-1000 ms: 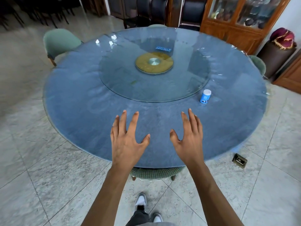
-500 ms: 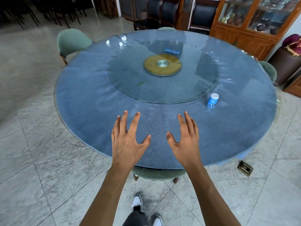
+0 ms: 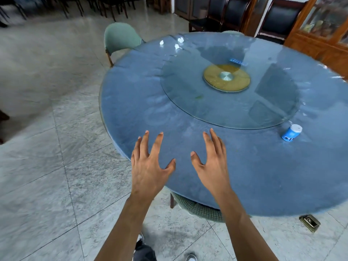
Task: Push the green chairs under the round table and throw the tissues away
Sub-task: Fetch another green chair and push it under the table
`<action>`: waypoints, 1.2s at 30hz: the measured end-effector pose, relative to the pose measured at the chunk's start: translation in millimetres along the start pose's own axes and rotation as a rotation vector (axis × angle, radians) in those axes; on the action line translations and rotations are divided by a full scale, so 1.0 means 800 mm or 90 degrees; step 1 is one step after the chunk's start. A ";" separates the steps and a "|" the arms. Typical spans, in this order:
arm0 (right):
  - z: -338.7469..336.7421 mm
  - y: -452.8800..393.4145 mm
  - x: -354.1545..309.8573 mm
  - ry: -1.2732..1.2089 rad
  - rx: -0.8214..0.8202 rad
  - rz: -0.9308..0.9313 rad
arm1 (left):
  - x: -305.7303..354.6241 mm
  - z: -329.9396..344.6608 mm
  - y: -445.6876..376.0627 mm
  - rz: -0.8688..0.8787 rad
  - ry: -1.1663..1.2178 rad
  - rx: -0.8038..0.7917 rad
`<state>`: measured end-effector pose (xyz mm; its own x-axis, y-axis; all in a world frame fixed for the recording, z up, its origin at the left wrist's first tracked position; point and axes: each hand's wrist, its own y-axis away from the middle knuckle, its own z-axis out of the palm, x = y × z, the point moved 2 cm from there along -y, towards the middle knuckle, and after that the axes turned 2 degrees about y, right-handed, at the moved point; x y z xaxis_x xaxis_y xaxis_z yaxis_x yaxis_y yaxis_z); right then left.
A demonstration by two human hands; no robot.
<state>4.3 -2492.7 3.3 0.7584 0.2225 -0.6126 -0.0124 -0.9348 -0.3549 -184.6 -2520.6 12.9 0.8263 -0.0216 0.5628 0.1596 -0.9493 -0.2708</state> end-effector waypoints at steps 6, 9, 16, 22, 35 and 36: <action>0.110 -0.043 -0.090 -0.032 -0.055 -0.043 | -0.114 -0.049 -0.044 -0.049 -0.002 0.040; 0.159 -0.061 -0.137 -0.049 -0.086 -0.062 | -0.167 -0.077 -0.066 -0.080 -0.011 0.048; 0.264 -0.091 -0.233 -0.078 -0.141 -0.110 | -0.283 -0.145 -0.096 -0.144 -0.013 0.082; 0.336 -0.110 -0.297 -0.079 -0.191 -0.161 | -0.359 -0.186 -0.112 -0.197 -0.007 0.122; 0.462 -0.206 -0.355 -0.111 -0.251 -0.187 | -0.463 -0.210 -0.208 -0.267 -0.020 0.163; 0.475 -0.219 -0.358 -0.113 -0.253 -0.185 | -0.471 -0.210 -0.223 -0.264 -0.026 0.166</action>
<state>-458.1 -2287.6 -27.2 0.5715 0.4995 -0.6511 0.4562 -0.8529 -0.2538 -615.2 -2395.6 -19.6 0.6846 0.3591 0.6343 0.6053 -0.7650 -0.2201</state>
